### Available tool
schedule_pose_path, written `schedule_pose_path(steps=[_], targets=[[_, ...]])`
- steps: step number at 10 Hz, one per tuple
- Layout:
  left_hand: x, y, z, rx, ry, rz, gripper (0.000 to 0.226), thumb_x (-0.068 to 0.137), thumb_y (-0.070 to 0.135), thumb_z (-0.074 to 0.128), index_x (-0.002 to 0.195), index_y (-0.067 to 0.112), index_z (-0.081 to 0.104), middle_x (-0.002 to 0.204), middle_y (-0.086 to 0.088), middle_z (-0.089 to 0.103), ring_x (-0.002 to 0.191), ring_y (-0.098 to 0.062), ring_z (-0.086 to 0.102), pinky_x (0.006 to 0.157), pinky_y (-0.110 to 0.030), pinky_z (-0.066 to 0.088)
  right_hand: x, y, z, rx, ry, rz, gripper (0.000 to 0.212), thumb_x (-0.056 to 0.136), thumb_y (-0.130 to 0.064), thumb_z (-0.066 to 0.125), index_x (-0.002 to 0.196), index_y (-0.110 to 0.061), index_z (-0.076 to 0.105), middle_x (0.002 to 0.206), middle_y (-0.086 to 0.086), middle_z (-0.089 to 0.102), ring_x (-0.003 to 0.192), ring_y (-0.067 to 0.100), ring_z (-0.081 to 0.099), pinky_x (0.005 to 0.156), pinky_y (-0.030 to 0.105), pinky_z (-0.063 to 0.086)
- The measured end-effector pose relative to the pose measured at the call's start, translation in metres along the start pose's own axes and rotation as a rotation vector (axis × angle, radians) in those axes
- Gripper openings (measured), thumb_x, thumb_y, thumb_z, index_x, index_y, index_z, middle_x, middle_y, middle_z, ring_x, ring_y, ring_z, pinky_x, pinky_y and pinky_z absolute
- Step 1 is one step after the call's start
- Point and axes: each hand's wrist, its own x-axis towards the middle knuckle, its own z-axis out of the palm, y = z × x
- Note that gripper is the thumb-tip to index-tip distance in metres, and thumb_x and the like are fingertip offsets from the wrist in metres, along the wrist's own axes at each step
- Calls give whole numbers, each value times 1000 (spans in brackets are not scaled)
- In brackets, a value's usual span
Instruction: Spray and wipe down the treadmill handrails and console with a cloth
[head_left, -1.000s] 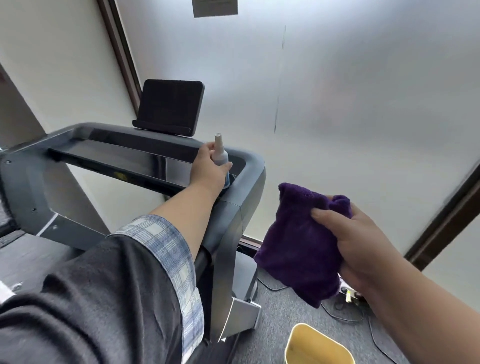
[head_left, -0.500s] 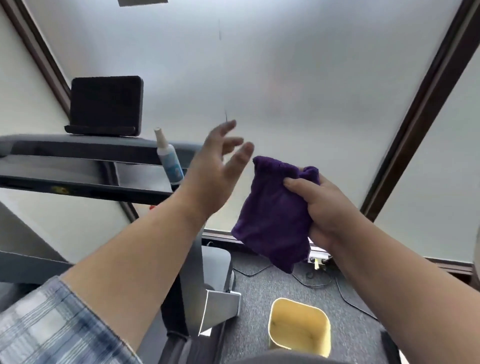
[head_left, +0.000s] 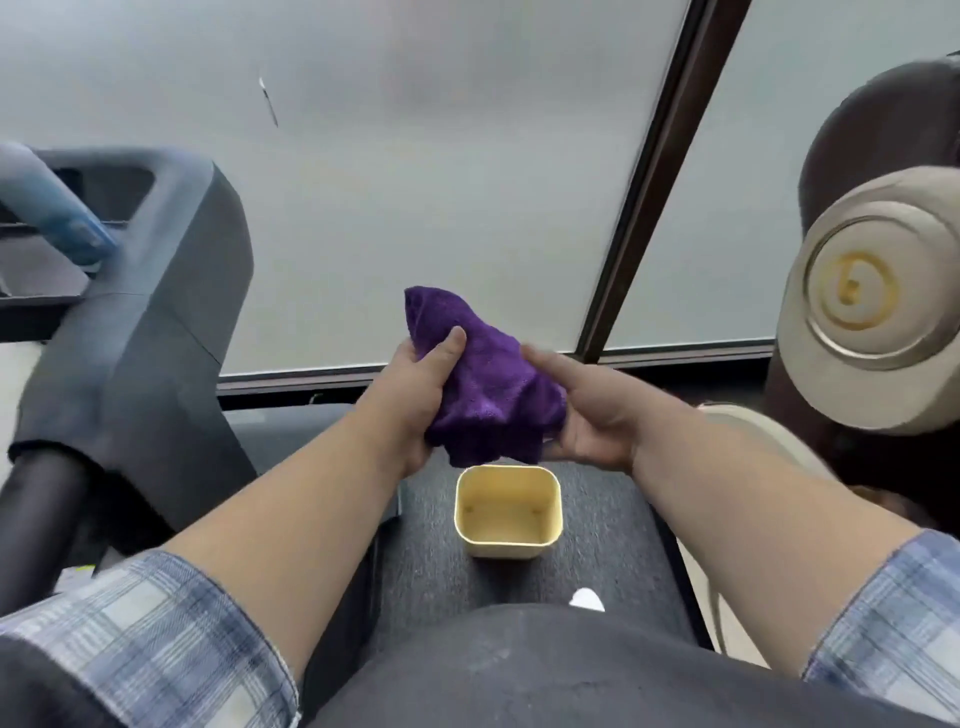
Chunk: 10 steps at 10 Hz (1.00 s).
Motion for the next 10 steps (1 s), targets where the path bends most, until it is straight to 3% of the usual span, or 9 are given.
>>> schedule_pose_path(steps=[1,3,4,5,6,7,8,9,10], targets=[[23,-53,2,80,37,-165,31,96,25,62,127,22,55,108,-8,75,88,-26,75,70,-38,59,26,46,-36,36,211,-12,58,94,-18,68,146,-15,42,126,12,65,92,23,75,72,47,60],[63,-171,3,366,92,-373,81,66,22,65,142,23,36,118,-10,68,101,-30,70,91,-51,56,65,132,-110,-246,493,-27,64,74,-31,72,125,-59,45,118,-3,64,98,20,70,85,45,61],[78,-242,-12,573,148,-403,78,75,29,73,139,35,28,120,-13,67,107,-32,66,99,-50,51,94,179,-146,-419,462,36,47,87,-21,67,120,-51,52,117,-6,64,95,11,67,86,34,59],[99,-305,-28,760,100,-381,42,92,21,67,121,40,43,120,-5,65,96,-16,63,90,-19,44,130,217,-177,-570,405,118,44,92,-15,62,129,-39,57,125,-3,64,88,2,61,66,4,46],[137,-346,-44,903,67,-330,39,92,15,63,125,35,53,123,2,61,91,-6,57,75,-6,34,173,240,-199,-730,333,164,57,94,-13,60,148,-26,46,141,3,53,106,11,60,76,2,42],[178,-370,-61,969,52,-315,52,89,8,59,135,32,52,131,1,59,105,-14,59,86,-18,42,217,257,-213,-788,292,159,68,93,-12,58,155,-26,34,152,6,43,127,20,53,93,19,45],[209,-389,-78,996,47,-354,64,90,6,58,145,35,44,119,-2,62,86,-18,64,64,-10,44,253,280,-231,-830,257,178,72,93,-14,58,157,-31,29,153,5,40,120,22,57,72,14,44],[215,-385,-91,1037,79,-495,66,92,15,61,148,40,37,84,0,57,55,-16,54,34,-13,34,268,286,-243,-912,243,255,72,93,-19,62,157,-27,30,155,7,36,116,25,57,79,22,40],[182,-372,-96,1106,78,-599,64,92,18,58,149,38,36,82,2,55,58,-16,55,38,-16,37,248,279,-249,-958,316,316,62,93,-21,60,151,-23,40,125,10,60,82,20,59,65,26,41]])
